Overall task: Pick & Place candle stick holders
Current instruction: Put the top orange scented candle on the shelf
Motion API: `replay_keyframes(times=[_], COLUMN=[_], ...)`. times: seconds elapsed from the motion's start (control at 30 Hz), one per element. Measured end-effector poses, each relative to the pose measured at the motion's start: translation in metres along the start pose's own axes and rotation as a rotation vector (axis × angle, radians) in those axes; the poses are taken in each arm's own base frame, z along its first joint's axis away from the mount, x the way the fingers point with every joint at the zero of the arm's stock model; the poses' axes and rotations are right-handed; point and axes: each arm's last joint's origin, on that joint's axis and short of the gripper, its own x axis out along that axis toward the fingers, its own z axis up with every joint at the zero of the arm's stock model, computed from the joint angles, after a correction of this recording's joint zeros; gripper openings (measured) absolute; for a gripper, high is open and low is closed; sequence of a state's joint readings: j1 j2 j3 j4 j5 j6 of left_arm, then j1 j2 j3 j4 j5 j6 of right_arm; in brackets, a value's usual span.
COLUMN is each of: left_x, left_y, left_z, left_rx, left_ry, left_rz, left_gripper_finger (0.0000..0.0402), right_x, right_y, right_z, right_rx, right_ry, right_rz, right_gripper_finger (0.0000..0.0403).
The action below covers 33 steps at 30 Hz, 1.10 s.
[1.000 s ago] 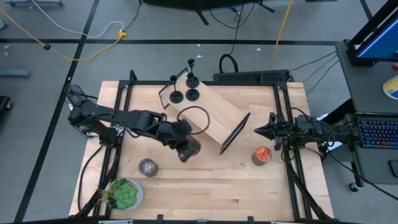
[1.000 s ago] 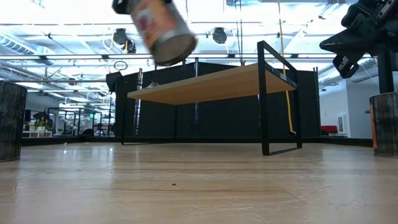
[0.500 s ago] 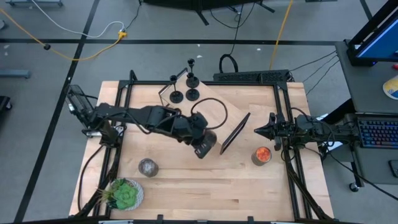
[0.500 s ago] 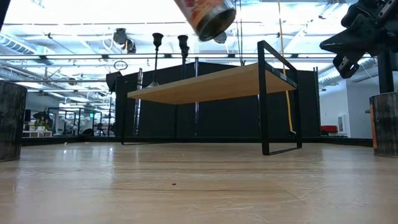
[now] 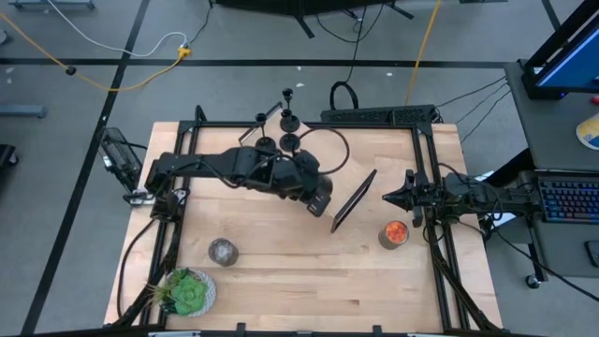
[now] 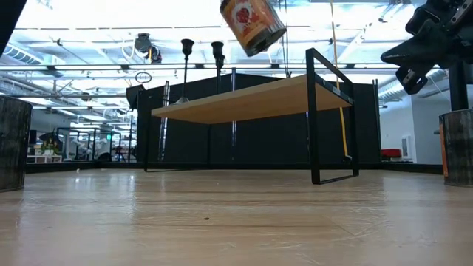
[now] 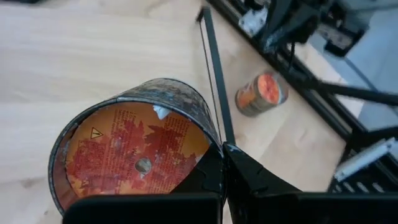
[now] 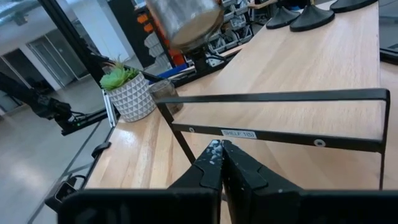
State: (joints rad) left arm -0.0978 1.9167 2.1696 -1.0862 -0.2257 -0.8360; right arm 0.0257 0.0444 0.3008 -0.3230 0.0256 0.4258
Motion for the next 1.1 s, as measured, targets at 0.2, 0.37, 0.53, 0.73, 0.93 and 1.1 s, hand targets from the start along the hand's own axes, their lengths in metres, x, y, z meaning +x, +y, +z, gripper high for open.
replay_keyframes(times=[0.2,0.37,0.53,0.73,0.93,1.1], left_x=[0.006,0.019,0.033,0.035,0.036,0.036], left_y=[0.004,0.013,0.024,0.034,0.040,0.046], left_z=[0.003,0.006,0.011,0.015,0.020,0.024], left_rx=[0.011,0.010,-0.001,-0.015,-0.022,-0.026], left_ry=[-0.001,0.019,0.052,0.087,0.107,0.107], left_rz=[0.033,0.095,0.133,0.158,0.159,0.169], left_gripper_finger=[0.0000,0.0000,0.0000,0.0000,0.0000,0.0000], right_x=[0.000,0.000,0.000,0.000,0.000,0.000], right_y=[0.000,0.000,0.000,0.000,0.000,0.000], right_z=[0.000,0.000,0.000,0.000,0.000,0.000], right_rx=[-0.001,-0.030,-0.049,-0.049,-0.049,-0.049], right_ry=[-0.002,-0.005,-0.005,-0.005,-0.005,-0.005], right_rz=[0.001,-0.002,-0.002,-0.002,-0.003,-0.003], right_gripper_finger=[0.0000,0.0000,0.0000,0.0000,0.0000,0.0000])
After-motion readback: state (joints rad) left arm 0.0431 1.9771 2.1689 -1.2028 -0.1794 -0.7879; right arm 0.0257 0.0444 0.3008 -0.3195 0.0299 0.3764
